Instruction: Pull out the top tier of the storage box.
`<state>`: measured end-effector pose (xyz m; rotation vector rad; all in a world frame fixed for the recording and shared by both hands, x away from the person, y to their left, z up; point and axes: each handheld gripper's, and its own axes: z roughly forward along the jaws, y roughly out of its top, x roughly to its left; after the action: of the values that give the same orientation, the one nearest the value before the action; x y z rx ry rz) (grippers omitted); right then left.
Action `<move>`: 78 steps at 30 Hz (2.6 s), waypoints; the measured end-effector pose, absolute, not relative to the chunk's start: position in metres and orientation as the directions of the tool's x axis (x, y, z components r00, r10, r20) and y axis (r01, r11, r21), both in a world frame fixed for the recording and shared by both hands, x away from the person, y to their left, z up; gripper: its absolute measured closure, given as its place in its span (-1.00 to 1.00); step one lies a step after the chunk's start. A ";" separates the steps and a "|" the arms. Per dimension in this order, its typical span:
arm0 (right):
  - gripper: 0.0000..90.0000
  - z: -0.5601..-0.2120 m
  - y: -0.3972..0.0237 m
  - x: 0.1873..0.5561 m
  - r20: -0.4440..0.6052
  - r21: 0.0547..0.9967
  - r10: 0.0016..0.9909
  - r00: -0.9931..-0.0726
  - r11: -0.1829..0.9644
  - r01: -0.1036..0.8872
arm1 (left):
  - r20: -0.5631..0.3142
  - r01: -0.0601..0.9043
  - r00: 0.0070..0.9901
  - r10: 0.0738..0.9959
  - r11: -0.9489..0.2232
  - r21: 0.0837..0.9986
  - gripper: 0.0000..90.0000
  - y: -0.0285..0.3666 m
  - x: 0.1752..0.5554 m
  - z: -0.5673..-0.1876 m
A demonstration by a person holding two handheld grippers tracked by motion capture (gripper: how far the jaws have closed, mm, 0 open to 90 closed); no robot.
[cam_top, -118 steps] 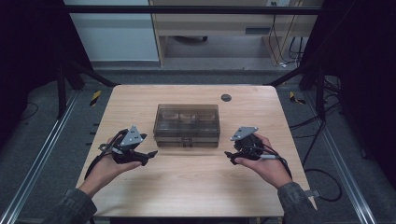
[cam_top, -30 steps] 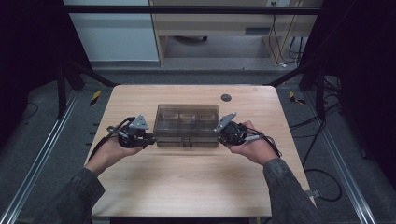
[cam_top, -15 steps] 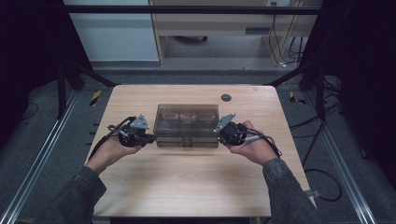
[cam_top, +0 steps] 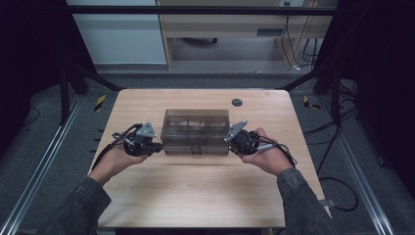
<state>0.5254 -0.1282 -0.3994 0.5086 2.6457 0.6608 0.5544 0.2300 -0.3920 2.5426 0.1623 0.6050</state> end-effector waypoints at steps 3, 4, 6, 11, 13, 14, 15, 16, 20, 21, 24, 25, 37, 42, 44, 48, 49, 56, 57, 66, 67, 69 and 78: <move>0.89 -0.398 -0.129 0.522 -0.246 0.516 0.426 -0.870 0.818 0.254 | 0.384 -0.002 0.895 0.228 -0.857 0.516 0.87 0.231 0.551 -0.392; 0.89 -0.399 -0.129 0.521 -0.245 0.514 0.423 -0.872 0.820 0.253 | 0.381 -0.003 0.896 0.227 -0.856 0.517 0.87 0.232 0.549 -0.392; 0.90 -0.399 -0.129 0.517 -0.245 0.509 0.415 -0.876 0.824 0.248 | 0.373 -0.003 0.900 0.225 -0.853 0.521 0.88 0.231 0.546 -0.394; 0.89 -0.399 -0.130 0.512 -0.245 0.509 0.415 -0.876 0.824 0.248 | 0.374 -0.004 0.901 0.218 -0.859 0.512 0.88 0.230 0.540 -0.391; 0.89 -0.399 -0.130 0.509 -0.249 0.507 0.413 -0.876 0.826 0.245 | 0.379 -0.012 0.901 0.210 -0.863 0.506 0.88 0.231 0.538 -0.391; 0.89 -0.399 -0.129 0.508 -0.248 0.509 0.414 -0.876 0.825 0.246 | 0.378 -0.011 0.901 0.212 -0.861 0.509 0.88 0.231 0.537 -0.391; 0.89 -0.399 -0.129 0.507 -0.250 0.510 0.412 -0.876 0.825 0.243 | 0.375 -0.006 0.902 0.216 -0.859 0.512 0.88 0.232 0.536 -0.392; 0.90 -0.399 -0.129 0.506 -0.246 0.514 0.413 -0.877 0.823 0.244 | 0.374 -0.005 0.902 0.218 -0.858 0.513 0.88 0.233 0.536 -0.392; 0.90 -0.400 -0.130 0.502 -0.235 0.522 0.421 -0.876 0.815 0.252 | 0.372 -0.009 0.903 0.217 -0.854 0.520 0.88 0.234 0.533 -0.394; 0.90 -0.401 -0.130 0.500 -0.235 0.523 0.418 -0.877 0.815 0.248 | 0.367 -0.003 0.903 0.225 -0.850 0.527 0.88 0.234 0.531 -0.394; 0.90 -0.400 -0.130 0.497 -0.232 0.522 0.416 -0.879 0.816 0.248 | 0.369 -0.003 0.902 0.225 -0.851 0.525 0.88 0.234 0.529 -0.393; 0.90 -0.400 -0.130 0.496 -0.234 0.521 0.415 -0.879 0.817 0.247 | 0.372 -0.003 0.902 0.221 -0.856 0.516 0.88 0.234 0.528 -0.392; 0.90 -0.398 -0.129 0.488 -0.242 0.504 0.398 -0.885 0.831 0.236 | 0.379 -0.013 0.901 0.213 -0.859 0.512 0.89 0.232 0.514 -0.392; 0.90 -0.397 -0.129 0.485 -0.243 0.501 0.392 -0.887 0.834 0.231 | 0.379 -0.013 0.901 0.212 -0.860 0.511 0.89 0.231 0.510 -0.392; 0.90 -0.398 -0.129 0.483 -0.239 0.506 0.399 -0.885 0.829 0.237 | 0.374 -0.008 0.902 0.214 -0.860 0.511 0.89 0.232 0.509 -0.392; 0.90 -0.398 -0.130 0.479 -0.241 0.505 0.395 -0.886 0.831 0.233 | 0.375 -0.009 0.902 0.212 -0.860 0.509 0.89 0.230 0.506 -0.392; 0.90 -0.399 -0.130 0.479 -0.243 0.505 0.396 -0.886 0.831 0.233 | 0.378 -0.014 0.902 0.207 -0.863 0.506 0.89 0.230 0.505 -0.392; 0.90 -0.398 -0.130 0.474 -0.242 0.506 0.393 -0.887 0.831 0.230 | 0.371 -0.011 0.905 0.209 -0.860 0.510 0.89 0.231 0.502 -0.392; 0.90 -0.398 -0.130 0.474 -0.241 0.506 0.392 -0.888 0.831 0.230 | 0.373 -0.012 0.904 0.207 -0.861 0.509 0.89 0.231 0.502 -0.392; 0.90 -0.401 -0.131 0.472 -0.233 0.510 0.390 -0.891 0.829 0.230 | 0.309 0.018 0.929 0.205 -0.857 0.515 0.90 0.230 0.495 -0.396; 0.90 -0.401 -0.131 0.472 -0.232 0.511 0.392 -0.890 0.828 0.232 | 0.391 -0.057 0.907 0.157 -0.873 0.484 0.90 0.230 0.500 -0.393; 0.90 -0.401 -0.132 0.472 -0.233 0.511 0.391 -0.890 0.828 0.230 | 0.267 0.068 0.932 0.245 -0.842 0.534 0.90 0.229 0.491 -0.399; 0.91 -0.403 -0.132 0.470 -0.228 0.515 0.394 -0.890 0.825 0.233 | 0.122 0.283 0.898 0.423 -0.767 0.576 0.90 0.227 0.474 -0.406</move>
<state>0.4699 -0.1321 -0.4031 0.4747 2.6814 0.6973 0.4739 0.2267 -0.4062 2.4936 0.5075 0.3297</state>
